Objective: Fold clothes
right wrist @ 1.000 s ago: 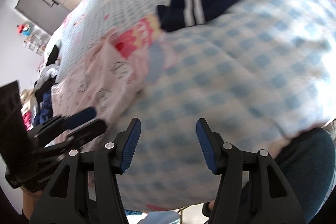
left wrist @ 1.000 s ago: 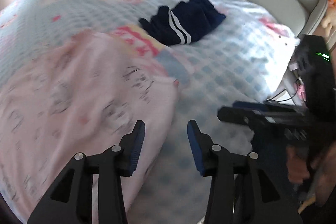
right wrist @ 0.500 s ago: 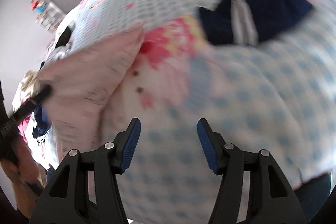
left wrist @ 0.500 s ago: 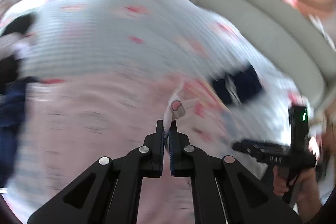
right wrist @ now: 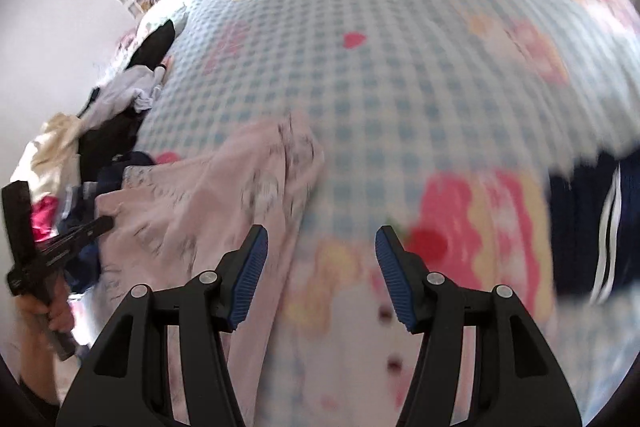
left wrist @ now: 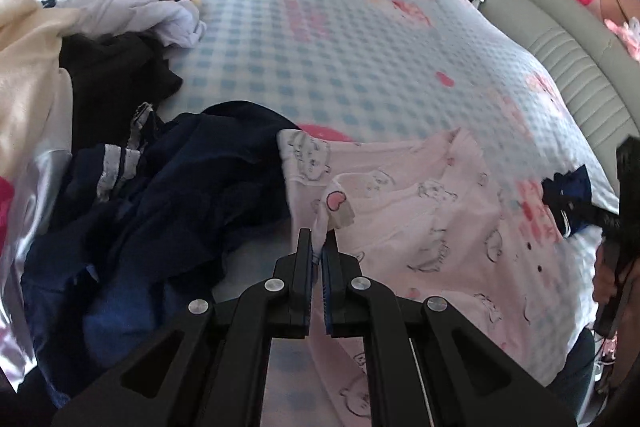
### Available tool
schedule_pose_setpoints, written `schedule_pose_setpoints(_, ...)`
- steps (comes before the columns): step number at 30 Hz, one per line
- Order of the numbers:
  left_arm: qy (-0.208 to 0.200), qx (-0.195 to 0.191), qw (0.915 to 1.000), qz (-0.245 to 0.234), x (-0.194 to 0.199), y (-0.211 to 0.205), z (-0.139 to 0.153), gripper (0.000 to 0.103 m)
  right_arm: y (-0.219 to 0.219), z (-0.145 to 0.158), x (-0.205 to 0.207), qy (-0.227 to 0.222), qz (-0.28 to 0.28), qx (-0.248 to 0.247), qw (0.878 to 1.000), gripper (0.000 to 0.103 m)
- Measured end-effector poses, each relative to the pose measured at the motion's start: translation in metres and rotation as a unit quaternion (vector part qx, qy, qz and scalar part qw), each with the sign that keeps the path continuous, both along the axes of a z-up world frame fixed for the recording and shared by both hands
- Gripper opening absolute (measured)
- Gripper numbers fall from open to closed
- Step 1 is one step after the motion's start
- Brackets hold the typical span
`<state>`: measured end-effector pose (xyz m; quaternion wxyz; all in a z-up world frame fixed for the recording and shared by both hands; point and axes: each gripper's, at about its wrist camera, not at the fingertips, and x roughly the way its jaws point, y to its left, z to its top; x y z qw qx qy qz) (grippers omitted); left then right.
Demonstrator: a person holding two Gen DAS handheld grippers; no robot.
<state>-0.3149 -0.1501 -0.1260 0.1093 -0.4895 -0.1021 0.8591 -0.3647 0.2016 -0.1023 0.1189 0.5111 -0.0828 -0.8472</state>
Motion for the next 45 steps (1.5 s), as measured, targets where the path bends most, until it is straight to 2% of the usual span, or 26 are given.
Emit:
schedule_pose_setpoints(4,0.006,0.039,0.9992,-0.008,-0.009,-0.004,0.002,0.006,-0.02,-0.015,-0.043,-0.004,0.023,0.018,1.0,0.058)
schedule_pose_setpoints(7,0.017,0.041,0.9987,-0.023,-0.011,0.0,0.005,0.008,-0.036,-0.029,-0.057,-0.021,0.048,0.014,0.999,0.058)
schedule_pose_setpoints(9,0.016,0.032,0.9988,-0.032,-0.012,0.004,0.005,0.019,-0.05,-0.031,-0.057,-0.013,0.071,0.006,0.997,0.058)
schedule_pose_setpoints(10,0.016,0.03,0.9988,-0.034,-0.013,0.006,0.005,0.03,-0.056,-0.031,-0.057,-0.007,0.082,0.011,0.997,0.058)
schedule_pose_setpoints(11,0.016,0.031,0.9987,-0.036,-0.014,0.006,0.003,0.035,-0.062,-0.032,-0.057,-0.001,0.092,0.018,0.996,0.058)
schedule_pose_setpoints(13,0.014,0.031,0.9986,-0.041,-0.016,0.008,0.001,0.035,-0.072,-0.036,-0.061,0.004,0.111,0.027,0.993,0.058)
schedule_pose_setpoints(15,0.016,0.014,0.9989,-0.041,-0.018,0.012,-0.001,0.032,-0.079,-0.045,-0.069,-0.003,0.127,0.025,0.992,0.058)
schedule_pose_setpoints(16,0.018,0.001,0.999,-0.04,-0.02,0.015,-0.002,0.014,-0.077,-0.05,-0.072,-0.012,0.124,0.015,0.992,0.057)
schedule_pose_setpoints(17,0.02,-0.015,0.999,-0.038,-0.021,0.017,-0.002,0.005,-0.074,-0.056,-0.076,-0.022,0.12,0.004,0.993,0.053)
schedule_pose_setpoints(18,0.024,-0.019,0.9989,-0.037,-0.022,0.018,0.0,0.005,-0.072,-0.061,-0.08,-0.031,0.116,-0.007,0.993,0.028)
schedule_pose_setpoints(19,0.036,-0.014,0.9986,-0.037,-0.022,0.018,0.005,0.005,-0.066,-0.06,-0.078,-0.029,0.109,-0.024,0.993,0.011)
schedule_pose_setpoints(21,0.063,-0.001,0.9974,-0.033,-0.024,0.015,0.019,0.005,-0.053,-0.052,-0.073,-0.017,0.093,-0.047,0.994,0.005)
schedule_pose_setpoints(23,0.072,0.005,0.9969,-0.03,-0.03,0.013,0.024,0.005,-0.039,-0.041,-0.067,0.0,0.072,-0.058,0.996,0.004)
schedule_pose_setpoints(26,0.041,-0.022,0.9988,-0.015,-0.043,0.012,0.004,0.008,-0.026,-0.039,-0.071,0.007,0.038,-0.04,0.998,0.004)
schedule_pose_setpoints(28,0.021,-0.041,0.9989,-0.005,-0.051,0.011,-0.01,0.013,-0.026,-0.047,-0.075,-0.005,0.033,-0.027,0.999,0.012)
schedule_pose_setpoints(29,0.007,-0.043,0.9991,0.0,-0.054,0.01,-0.017,0.026,-0.027,-0.051,-0.076,-0.014,0.032,-0.022,0.999,0.033)
schedule_pose_setpoints(30,-0.007,-0.032,0.9995,0.003,-0.051,0.007,-0.024,0.034,-0.028,-0.056,-0.077,-0.023,0.03,-0.017,0.999,0.057)
schedule_pose_setpoints(31,-0.008,-0.024,0.9997,0.005,-0.046,0.003,-0.029,0.044,-0.03,-0.06,-0.079,-0.025,0.034,-0.018,0.999,0.067)
schedule_pose_setpoints(33,-0.01,-0.011,0.9999,0.009,-0.037,-0.001,-0.038,0.044,-0.033,-0.068,-0.082,-0.03,0.044,-0.02,0.998,0.07)
schedule_pose_setpoints(35,-0.017,-0.018,0.9997,0.01,-0.042,0.001,-0.043,0.044,-0.038,-0.076,-0.087,-0.032,0.054,-0.019,0.998,0.073)
schedule_pose_setpoints(36,-0.022,-0.022,0.9995,0.011,-0.046,0.002,-0.046,0.044,-0.041,-0.081,-0.09,-0.032,0.059,-0.016,0.998,0.069)
schedule_pose_setpoints(37,-0.026,-0.022,0.9994,0.011,-0.05,0.003,-0.048,0.041,-0.043,-0.082,-0.091,-0.03,0.064,-0.015,0.997,0.049)
schedule_pose_setpoints(38,-0.025,-0.016,0.9995,0.01,-0.053,0.005,-0.047,0.028,-0.046,-0.079,-0.09,-0.024,0.066,-0.017,0.997,0.037)
schedule_pose_setpoints(40,-0.017,0.0,0.9998,0.003,-0.053,0.01,-0.037,0.013,-0.047,-0.066,-0.084,-0.008,0.061,-0.025,0.998,0.01)
schedule_pose_setpoints(44,0.014,0.028,0.999,-0.033,-0.054,0.028,-0.003,0.012,-0.015,-0.025,-0.053,0.033,0.025,-0.081,0.996,0.006)
schedule_pose_setpoints(45,0.023,0.033,0.9982,-0.044,-0.056,0.034,0.008,0.012,-0.006,-0.014,-0.047,0.044,0.015,-0.082,0.996,0.006)
